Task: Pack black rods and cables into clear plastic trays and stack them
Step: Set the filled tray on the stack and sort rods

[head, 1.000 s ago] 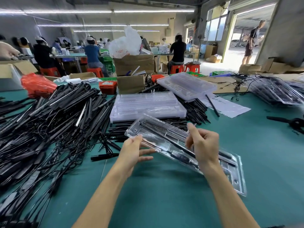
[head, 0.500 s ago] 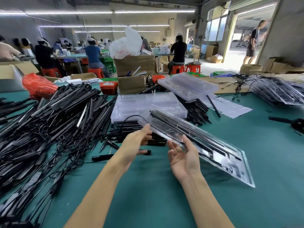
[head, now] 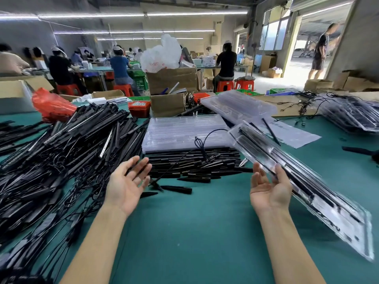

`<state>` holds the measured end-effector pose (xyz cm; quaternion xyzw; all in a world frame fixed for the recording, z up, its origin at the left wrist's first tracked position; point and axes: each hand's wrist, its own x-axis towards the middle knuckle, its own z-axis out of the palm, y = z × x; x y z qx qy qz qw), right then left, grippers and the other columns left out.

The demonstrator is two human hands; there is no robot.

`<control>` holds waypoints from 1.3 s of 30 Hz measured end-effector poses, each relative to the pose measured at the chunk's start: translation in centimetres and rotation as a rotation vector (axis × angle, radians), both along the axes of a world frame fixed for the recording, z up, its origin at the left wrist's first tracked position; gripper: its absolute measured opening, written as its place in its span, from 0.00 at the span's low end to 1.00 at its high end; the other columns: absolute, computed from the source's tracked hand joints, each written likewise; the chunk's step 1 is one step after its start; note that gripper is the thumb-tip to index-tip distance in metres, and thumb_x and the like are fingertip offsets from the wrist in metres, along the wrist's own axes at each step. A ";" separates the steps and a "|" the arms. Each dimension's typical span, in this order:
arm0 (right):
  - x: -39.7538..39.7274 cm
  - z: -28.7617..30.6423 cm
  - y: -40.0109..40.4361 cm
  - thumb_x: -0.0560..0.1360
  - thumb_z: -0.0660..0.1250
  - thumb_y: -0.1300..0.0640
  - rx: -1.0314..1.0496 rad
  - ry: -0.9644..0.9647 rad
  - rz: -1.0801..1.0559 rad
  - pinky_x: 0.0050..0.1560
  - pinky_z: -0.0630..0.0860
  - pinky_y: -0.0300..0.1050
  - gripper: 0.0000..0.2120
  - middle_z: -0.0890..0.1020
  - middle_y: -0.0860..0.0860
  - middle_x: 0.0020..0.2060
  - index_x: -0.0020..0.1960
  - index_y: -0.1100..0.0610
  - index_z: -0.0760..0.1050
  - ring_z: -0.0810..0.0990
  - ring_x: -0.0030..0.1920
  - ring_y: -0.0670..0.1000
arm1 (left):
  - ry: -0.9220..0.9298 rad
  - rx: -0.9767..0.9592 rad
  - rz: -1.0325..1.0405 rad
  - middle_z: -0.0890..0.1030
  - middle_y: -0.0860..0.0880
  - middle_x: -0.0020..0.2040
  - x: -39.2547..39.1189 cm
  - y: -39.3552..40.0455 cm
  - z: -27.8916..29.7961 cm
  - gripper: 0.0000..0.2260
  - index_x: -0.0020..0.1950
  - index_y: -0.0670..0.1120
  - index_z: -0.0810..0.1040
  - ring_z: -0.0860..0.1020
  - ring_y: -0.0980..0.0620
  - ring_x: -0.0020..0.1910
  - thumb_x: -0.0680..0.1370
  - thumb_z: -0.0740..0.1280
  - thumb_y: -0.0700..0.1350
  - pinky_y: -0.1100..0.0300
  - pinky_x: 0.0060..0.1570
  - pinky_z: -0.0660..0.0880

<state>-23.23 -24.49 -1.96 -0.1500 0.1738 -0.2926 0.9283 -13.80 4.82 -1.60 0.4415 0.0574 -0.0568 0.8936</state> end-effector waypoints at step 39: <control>11.0 -1.6 -0.3 0.67 0.75 0.43 -1.530 1.076 0.368 0.36 0.75 0.43 0.19 0.83 0.49 0.25 0.43 0.58 0.74 0.80 0.22 0.49 | -0.497 1.379 0.097 0.76 0.62 0.48 -1.5 -0.2 -6.7 0.08 0.43 0.59 0.78 0.66 0.68 0.56 0.77 0.69 0.45 0.59 0.55 0.67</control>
